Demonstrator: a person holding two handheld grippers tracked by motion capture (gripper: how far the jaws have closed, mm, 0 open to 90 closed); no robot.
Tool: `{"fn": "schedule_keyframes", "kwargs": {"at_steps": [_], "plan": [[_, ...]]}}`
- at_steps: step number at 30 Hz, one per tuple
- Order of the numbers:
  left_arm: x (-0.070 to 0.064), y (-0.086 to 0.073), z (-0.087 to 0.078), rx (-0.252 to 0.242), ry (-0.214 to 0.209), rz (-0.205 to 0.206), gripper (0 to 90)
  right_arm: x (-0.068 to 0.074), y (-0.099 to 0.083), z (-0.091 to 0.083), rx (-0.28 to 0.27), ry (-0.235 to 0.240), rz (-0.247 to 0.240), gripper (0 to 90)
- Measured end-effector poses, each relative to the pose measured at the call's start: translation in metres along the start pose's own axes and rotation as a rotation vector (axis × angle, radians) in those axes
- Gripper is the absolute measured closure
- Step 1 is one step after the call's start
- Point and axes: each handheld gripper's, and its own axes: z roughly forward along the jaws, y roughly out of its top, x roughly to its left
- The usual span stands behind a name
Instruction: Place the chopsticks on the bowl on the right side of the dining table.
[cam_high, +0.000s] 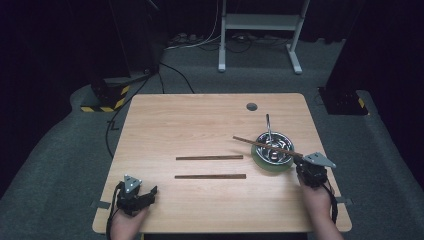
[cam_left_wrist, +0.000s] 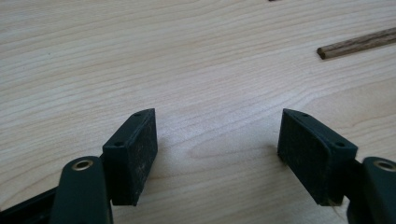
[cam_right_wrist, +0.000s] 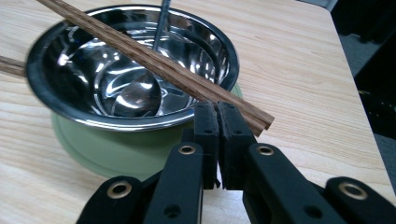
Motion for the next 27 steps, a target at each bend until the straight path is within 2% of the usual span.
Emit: {"fn": "schedule_keyframes", "kwargs": {"at_steps": [1, 7, 11, 16, 21, 24, 27], "plan": [[0.000, 0.000, -0.001, 0.003, -0.001, 0.008, 28.4, 0.000, 0.001, 0.001, 0.008, -0.008, 0.009, 86.3], [-0.001, -0.001, -0.001, 0.001, -0.005, 0.004, 28.6, -0.002, 0.006, 0.007, 0.023, -0.041, -0.009, 85.8], [-0.001, -0.001, -0.001, 0.004, -0.008, 0.023, 28.6, -0.004, 0.009, 0.012, 0.028, -0.055, -0.006, 85.6], [-0.001, -0.001, -0.001, 0.004, -0.012, 0.017, 28.6, -0.006, 0.012, 0.016, 0.026, -0.072, -0.009, 85.2], [-0.001, -0.001, -0.002, 0.003, -0.011, 0.018, 28.8, -0.011, 0.014, 0.018, 0.025, -0.078, -0.012, 85.2], [-0.002, -0.001, -0.002, 0.003, -0.010, 0.019, 28.9, -0.013, 0.014, 0.019, 0.024, -0.079, 0.004, 85.2], [-0.002, -0.001, -0.002, 0.003, -0.011, 0.018, 28.9, -0.016, 0.015, 0.020, 0.022, -0.078, -0.006, 85.1]]}}
